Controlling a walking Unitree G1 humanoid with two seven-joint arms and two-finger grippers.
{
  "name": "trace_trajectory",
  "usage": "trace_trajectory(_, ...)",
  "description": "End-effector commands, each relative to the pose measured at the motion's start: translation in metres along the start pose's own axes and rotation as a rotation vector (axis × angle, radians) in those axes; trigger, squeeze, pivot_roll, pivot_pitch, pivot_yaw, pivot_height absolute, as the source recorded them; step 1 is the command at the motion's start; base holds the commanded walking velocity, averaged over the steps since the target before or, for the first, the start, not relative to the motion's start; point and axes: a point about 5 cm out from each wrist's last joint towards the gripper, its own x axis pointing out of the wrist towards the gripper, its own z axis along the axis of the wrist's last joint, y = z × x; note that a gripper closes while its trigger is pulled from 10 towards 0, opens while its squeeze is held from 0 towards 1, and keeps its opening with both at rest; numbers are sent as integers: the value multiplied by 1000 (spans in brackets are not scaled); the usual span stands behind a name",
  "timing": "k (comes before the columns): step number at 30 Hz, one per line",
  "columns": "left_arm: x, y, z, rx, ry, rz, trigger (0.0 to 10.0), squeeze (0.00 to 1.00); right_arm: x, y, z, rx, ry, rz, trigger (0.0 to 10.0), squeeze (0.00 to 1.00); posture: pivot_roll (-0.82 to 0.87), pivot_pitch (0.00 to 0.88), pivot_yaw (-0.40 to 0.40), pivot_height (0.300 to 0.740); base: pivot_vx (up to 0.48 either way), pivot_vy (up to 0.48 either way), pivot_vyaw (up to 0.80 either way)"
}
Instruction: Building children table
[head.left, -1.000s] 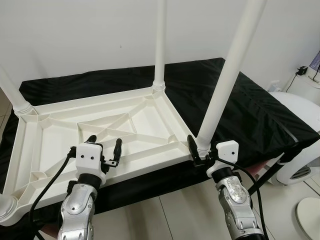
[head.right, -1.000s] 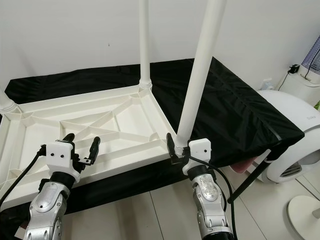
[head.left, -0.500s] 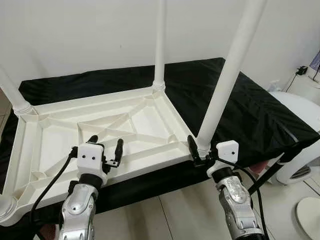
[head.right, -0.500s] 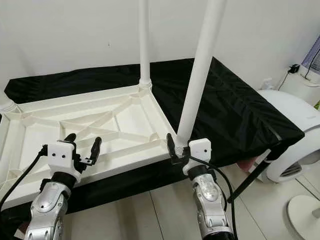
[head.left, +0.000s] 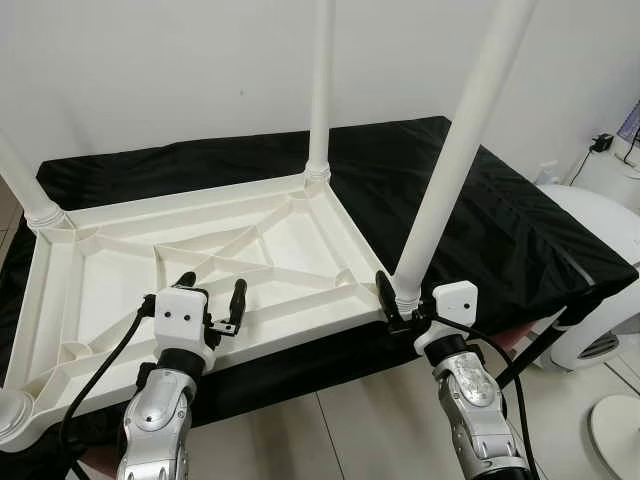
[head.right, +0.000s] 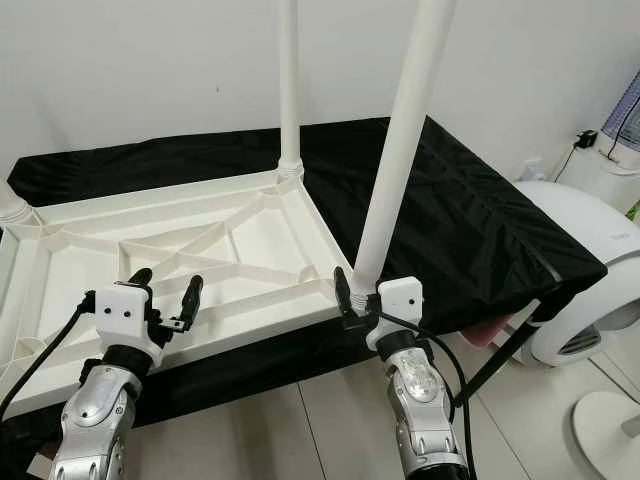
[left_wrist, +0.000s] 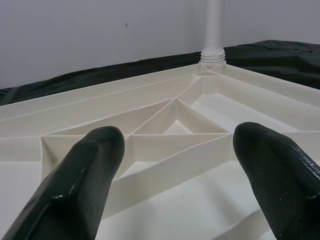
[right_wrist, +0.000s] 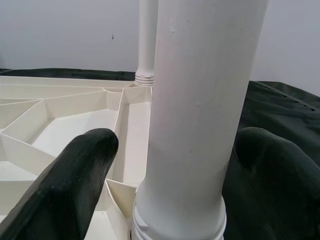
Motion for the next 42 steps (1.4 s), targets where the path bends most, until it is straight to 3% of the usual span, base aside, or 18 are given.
trace_trajectory(1,1,-5,1,-57,-12,150,10000,0,0,-2,-2,-7,14,-5,10000,0,-41,17,-4,740,0,0,0)
trace_trajectory(31,5,-9,3,-74,-24,118,10000,0,1,-3,-1,-12,14,-7,10000,0,-42,14,-4,740,0,0,0)
trace_trajectory(32,4,-10,3,-81,-26,109,10000,118,1,-3,-1,-12,14,-8,10000,0,-42,14,-4,740,0,0,0)
trace_trajectory(33,4,-10,3,-81,-26,109,10000,118,1,-3,-1,-12,14,-8,10000,0,-42,14,-4,740,0,0,0)
trace_trajectory(34,4,-11,3,-93,-29,99,10000,1000,1,-3,-1,-12,15,-9,10000,0,-42,15,-3,740,0,0,0)
trace_trajectory(42,5,-13,4,-97,-34,86,10000,1000,1,-3,-2,-12,16,-10,10000,0,-42,15,-3,740,0,0,0)
